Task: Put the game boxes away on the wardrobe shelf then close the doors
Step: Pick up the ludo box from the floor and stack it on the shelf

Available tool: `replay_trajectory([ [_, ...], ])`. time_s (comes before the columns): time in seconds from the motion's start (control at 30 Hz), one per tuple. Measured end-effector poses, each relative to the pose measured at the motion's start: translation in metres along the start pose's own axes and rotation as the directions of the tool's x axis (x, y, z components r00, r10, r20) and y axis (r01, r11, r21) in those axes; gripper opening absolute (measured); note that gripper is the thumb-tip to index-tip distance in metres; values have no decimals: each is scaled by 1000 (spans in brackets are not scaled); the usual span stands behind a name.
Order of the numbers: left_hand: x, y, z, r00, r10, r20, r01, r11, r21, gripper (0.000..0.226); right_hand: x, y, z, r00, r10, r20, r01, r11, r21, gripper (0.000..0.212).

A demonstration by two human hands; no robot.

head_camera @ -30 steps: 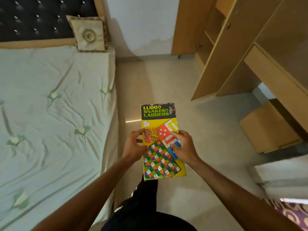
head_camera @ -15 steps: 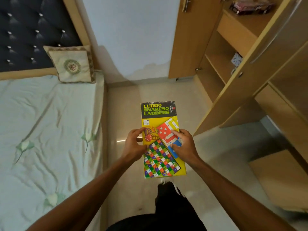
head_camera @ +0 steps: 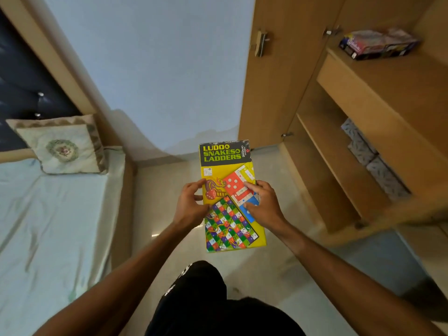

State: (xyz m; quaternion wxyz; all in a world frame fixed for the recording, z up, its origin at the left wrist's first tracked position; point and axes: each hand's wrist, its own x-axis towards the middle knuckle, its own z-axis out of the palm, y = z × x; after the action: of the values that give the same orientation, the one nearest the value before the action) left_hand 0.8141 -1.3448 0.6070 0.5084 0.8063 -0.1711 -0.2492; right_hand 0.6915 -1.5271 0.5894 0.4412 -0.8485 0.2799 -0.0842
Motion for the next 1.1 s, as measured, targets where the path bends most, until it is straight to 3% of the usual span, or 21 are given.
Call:
replay_trajectory([
  [0.13,106,29,16,999,24,47,-25,1000,19,73,96,12,-20,997,30,-66,-29,999,16,62],
  [0.37,299,107,68,961,113,251,-143,984,107,74,246,39,-75,948,165,-272,-152,986,67,61],
  [0.5,400,176,114,889,187,417,-264,955,133,72,312,45,-129,876,279,-393,-238,960,151,60],
  [0.7,501,258,201,772,264,578,-342,939,29,68,386,70,-220,767,321,-556,-256,947,193,56],
  [0.9,597,331,309,732,348,585,-426,905,-5,65,473,122,-326,699,334,-632,-248,943,223,54],
  [1.1,664,420,405,735,393,552,-416,905,-90,49,563,175,-438,696,334,-635,-223,942,251,53],
])
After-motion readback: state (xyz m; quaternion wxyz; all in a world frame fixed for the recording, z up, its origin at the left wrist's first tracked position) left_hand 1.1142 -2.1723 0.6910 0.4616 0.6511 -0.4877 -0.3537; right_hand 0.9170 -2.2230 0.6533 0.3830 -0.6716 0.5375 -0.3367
